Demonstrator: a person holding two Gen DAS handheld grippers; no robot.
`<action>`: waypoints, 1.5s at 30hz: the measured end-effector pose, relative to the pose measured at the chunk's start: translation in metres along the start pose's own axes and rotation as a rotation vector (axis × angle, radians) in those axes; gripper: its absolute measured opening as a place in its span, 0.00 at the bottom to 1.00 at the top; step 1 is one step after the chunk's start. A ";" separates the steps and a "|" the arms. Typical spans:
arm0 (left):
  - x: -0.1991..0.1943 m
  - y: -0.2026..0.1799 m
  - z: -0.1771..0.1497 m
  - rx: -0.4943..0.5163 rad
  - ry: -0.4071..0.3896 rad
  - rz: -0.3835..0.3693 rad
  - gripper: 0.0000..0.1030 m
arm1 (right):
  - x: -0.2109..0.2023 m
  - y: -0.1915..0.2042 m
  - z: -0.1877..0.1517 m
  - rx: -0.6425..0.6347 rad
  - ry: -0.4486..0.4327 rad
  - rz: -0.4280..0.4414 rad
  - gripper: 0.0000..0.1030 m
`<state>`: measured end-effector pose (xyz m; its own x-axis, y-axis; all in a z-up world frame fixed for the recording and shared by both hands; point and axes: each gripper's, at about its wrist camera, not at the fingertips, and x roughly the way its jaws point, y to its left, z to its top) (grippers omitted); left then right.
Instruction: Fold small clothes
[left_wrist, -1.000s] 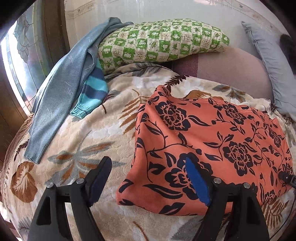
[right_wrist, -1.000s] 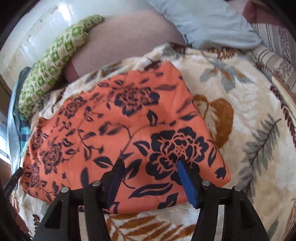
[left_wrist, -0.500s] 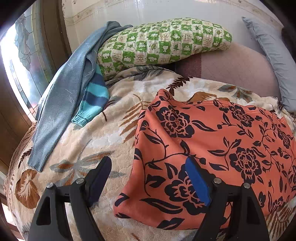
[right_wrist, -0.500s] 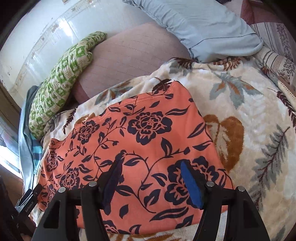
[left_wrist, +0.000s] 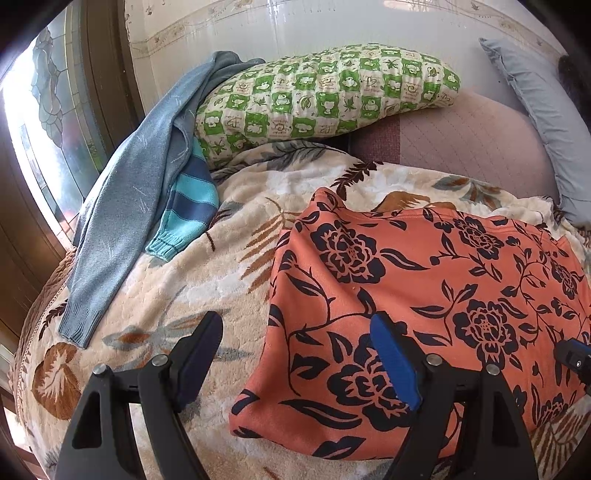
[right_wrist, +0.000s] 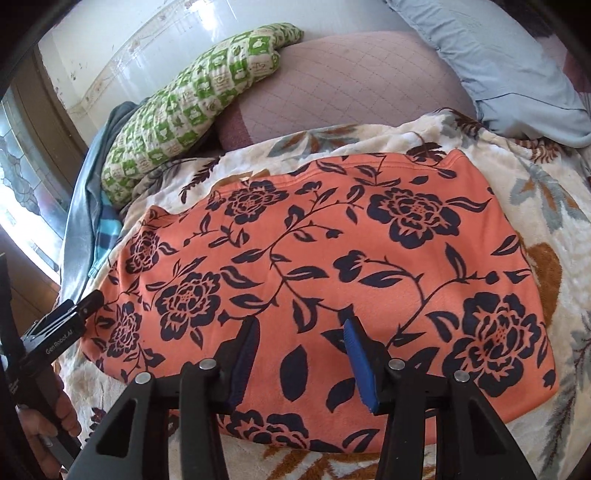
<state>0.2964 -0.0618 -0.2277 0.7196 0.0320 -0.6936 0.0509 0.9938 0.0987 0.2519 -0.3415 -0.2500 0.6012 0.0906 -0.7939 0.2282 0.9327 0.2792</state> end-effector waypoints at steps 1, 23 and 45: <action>-0.001 0.000 0.000 0.000 -0.001 0.000 0.80 | 0.003 0.002 -0.002 -0.011 0.010 -0.005 0.49; -0.012 0.011 0.002 -0.052 0.035 -0.040 0.80 | 0.015 0.007 -0.004 -0.043 0.089 -0.049 0.49; 0.005 0.066 -0.055 -0.454 0.314 -0.299 0.80 | -0.058 -0.018 -0.037 0.073 -0.020 0.052 0.49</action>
<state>0.2649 0.0100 -0.2640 0.4783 -0.2933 -0.8278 -0.1305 0.9084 -0.3973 0.1850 -0.3507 -0.2290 0.6290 0.1302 -0.7665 0.2514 0.8989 0.3590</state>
